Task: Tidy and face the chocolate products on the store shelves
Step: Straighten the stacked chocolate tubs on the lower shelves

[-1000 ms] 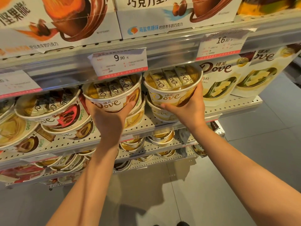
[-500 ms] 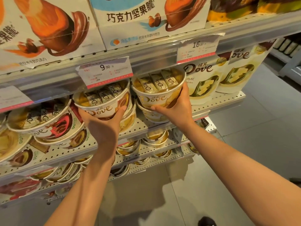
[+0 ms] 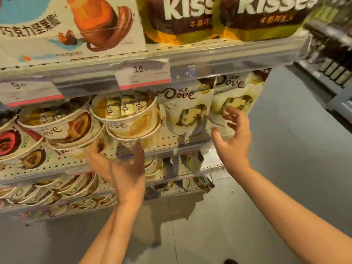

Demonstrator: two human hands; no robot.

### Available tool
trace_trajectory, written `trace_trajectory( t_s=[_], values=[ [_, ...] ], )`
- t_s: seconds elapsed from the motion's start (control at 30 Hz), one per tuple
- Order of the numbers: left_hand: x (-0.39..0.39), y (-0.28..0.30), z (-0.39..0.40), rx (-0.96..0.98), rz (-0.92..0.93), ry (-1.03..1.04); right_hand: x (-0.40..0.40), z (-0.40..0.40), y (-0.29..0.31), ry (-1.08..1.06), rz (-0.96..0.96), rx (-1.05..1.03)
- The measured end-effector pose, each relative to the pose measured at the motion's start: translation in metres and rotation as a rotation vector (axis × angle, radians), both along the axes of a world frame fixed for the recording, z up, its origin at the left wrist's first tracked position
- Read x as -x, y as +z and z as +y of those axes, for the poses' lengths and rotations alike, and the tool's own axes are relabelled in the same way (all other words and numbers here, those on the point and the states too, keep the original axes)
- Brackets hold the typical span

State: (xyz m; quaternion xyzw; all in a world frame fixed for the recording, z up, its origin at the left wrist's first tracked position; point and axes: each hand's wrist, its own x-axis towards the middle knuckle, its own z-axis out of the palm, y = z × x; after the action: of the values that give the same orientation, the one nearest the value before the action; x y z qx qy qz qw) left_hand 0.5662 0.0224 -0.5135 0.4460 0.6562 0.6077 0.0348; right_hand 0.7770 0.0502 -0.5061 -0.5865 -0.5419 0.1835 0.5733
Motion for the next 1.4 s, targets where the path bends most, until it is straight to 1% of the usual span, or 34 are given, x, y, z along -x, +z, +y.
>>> trace_trajectory(
  t_s=[0.07,0.13,0.2,0.27,0.33,0.43,0.53,0.63,0.7,0.83,0.9,0.97,1.07,1.17,1.3,1.4],
  values=[
    [-0.039,-0.002,-0.004,0.021,-0.005,-0.046,-0.036,0.008,0.000,-0.044,-0.006,0.003],
    [-0.073,-0.002,0.001,0.084,-0.124,-0.126,-0.065,0.019,-0.001,-0.077,-0.011,0.053],
    [-0.100,-0.004,0.013,0.144,-0.189,-0.192,-0.086,0.031,-0.004,-0.100,0.015,0.147],
    [-0.116,-0.008,0.029,0.170,-0.214,-0.230,-0.100,0.043,-0.006,-0.080,0.049,0.230],
    [-0.125,-0.014,0.048,0.220,-0.221,-0.253,-0.108,0.056,-0.010,-0.004,0.074,0.276],
    [-0.127,-0.026,0.073,0.291,-0.140,-0.254,-0.109,0.074,-0.015,0.102,0.142,0.325],
    [-0.125,-0.038,0.087,0.265,-0.058,-0.310,-0.110,0.091,-0.019,0.168,0.246,0.330],
    [-0.121,-0.039,0.098,0.229,0.060,-0.256,-0.112,0.101,-0.017,0.197,0.300,0.334],
    [-0.121,-0.035,0.105,0.215,0.050,-0.252,-0.113,0.104,-0.017,0.222,0.323,0.342],
    [-0.118,-0.034,0.116,0.242,-0.088,-0.261,-0.116,0.111,-0.024,0.282,0.362,0.388],
    [-0.116,-0.037,0.119,0.254,-0.127,-0.254,-0.117,0.111,-0.028,0.293,0.375,0.404],
    [-0.116,-0.041,0.122,0.266,-0.131,-0.226,-0.117,0.111,-0.033,0.303,0.395,0.424],
    [-0.124,-0.046,0.120,0.334,-0.092,-0.170,-0.116,0.108,-0.040,0.313,0.384,0.463],
    [-0.132,-0.051,0.115,0.331,-0.105,-0.140,-0.116,0.106,-0.043,0.327,0.374,0.504],
    [-0.135,-0.055,0.114,0.365,-0.135,-0.114,-0.125,0.105,-0.040,0.428,0.313,0.552],
    [-0.132,-0.060,0.106,0.293,-0.094,-0.170,-0.129,0.104,-0.039,0.488,0.259,0.572]
  ],
)
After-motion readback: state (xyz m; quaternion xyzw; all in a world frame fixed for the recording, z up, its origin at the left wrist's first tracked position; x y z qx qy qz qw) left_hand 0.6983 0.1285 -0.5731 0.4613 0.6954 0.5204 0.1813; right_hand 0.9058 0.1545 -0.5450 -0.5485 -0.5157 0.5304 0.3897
